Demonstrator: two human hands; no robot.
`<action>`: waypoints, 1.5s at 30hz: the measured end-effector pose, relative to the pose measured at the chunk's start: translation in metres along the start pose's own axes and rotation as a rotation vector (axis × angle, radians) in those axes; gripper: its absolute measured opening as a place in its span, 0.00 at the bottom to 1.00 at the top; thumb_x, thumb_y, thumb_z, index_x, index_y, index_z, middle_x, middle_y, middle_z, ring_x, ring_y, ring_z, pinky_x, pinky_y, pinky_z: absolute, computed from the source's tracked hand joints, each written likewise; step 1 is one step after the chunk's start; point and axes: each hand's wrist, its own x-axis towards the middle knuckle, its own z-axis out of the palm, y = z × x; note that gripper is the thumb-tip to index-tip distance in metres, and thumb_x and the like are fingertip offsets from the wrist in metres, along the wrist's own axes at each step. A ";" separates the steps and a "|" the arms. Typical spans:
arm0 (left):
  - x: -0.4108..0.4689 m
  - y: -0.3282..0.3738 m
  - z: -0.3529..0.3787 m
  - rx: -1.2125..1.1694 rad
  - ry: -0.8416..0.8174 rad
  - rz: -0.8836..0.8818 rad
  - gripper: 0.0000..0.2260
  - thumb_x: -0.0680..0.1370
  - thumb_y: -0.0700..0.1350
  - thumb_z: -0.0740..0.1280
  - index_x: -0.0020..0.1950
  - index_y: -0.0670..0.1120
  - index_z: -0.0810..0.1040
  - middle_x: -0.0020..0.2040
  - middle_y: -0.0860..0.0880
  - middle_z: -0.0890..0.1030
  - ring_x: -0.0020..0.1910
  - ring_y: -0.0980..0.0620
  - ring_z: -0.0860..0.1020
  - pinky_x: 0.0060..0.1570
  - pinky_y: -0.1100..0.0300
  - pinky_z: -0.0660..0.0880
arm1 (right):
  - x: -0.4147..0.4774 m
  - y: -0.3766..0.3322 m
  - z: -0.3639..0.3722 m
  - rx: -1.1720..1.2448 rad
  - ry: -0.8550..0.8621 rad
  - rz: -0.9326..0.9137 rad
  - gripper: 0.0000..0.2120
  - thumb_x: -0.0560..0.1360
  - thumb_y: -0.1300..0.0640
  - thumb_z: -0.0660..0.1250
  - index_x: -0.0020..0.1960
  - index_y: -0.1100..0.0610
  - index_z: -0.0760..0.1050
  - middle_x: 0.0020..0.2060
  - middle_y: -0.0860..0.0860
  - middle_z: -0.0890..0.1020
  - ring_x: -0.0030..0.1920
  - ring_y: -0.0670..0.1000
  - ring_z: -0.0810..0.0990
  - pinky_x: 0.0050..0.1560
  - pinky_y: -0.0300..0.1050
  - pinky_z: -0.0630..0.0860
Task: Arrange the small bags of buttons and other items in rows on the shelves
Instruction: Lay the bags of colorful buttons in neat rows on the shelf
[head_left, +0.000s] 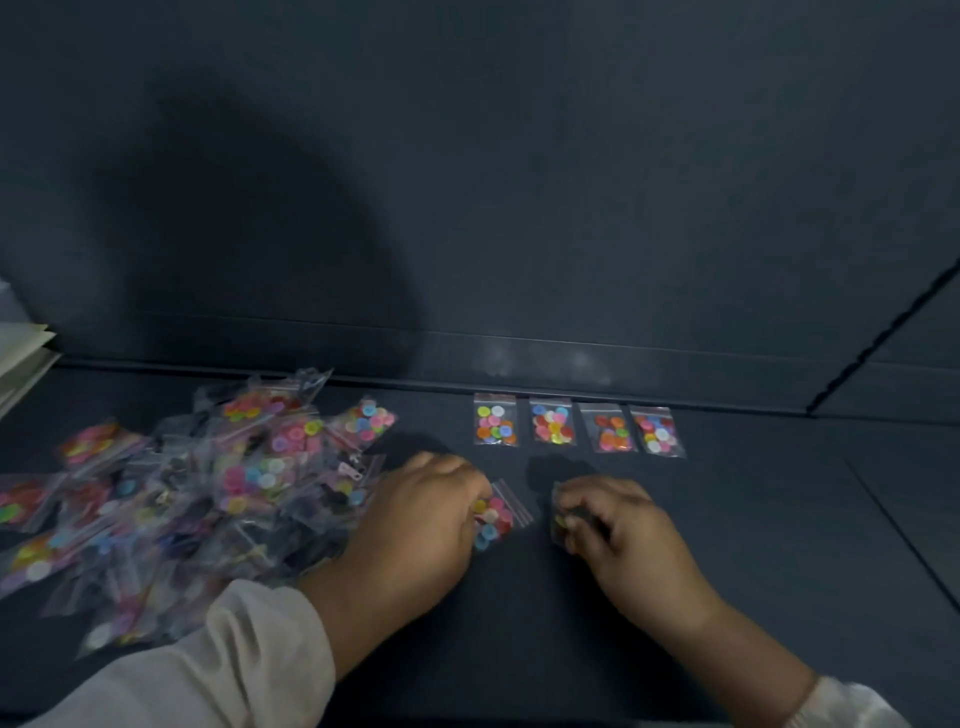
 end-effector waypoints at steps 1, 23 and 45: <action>-0.001 0.002 0.003 0.057 -0.065 0.050 0.15 0.71 0.43 0.57 0.51 0.51 0.78 0.52 0.55 0.79 0.52 0.50 0.74 0.51 0.57 0.73 | -0.001 0.001 0.000 -0.101 -0.024 -0.079 0.10 0.72 0.63 0.66 0.48 0.52 0.81 0.49 0.41 0.81 0.51 0.47 0.78 0.53 0.28 0.69; 0.039 0.111 0.064 0.027 -0.359 0.157 0.27 0.79 0.50 0.54 0.76 0.49 0.49 0.77 0.52 0.38 0.76 0.53 0.41 0.72 0.57 0.42 | -0.043 0.078 -0.076 -0.505 -0.212 0.019 0.21 0.73 0.46 0.56 0.60 0.50 0.78 0.59 0.48 0.80 0.58 0.48 0.79 0.61 0.42 0.68; 0.124 0.196 0.123 0.174 -0.373 0.306 0.31 0.80 0.56 0.50 0.77 0.47 0.40 0.77 0.49 0.38 0.75 0.53 0.35 0.72 0.56 0.33 | -0.022 0.170 -0.130 -0.483 -0.246 0.217 0.42 0.68 0.35 0.30 0.77 0.52 0.49 0.77 0.48 0.50 0.76 0.46 0.47 0.71 0.39 0.39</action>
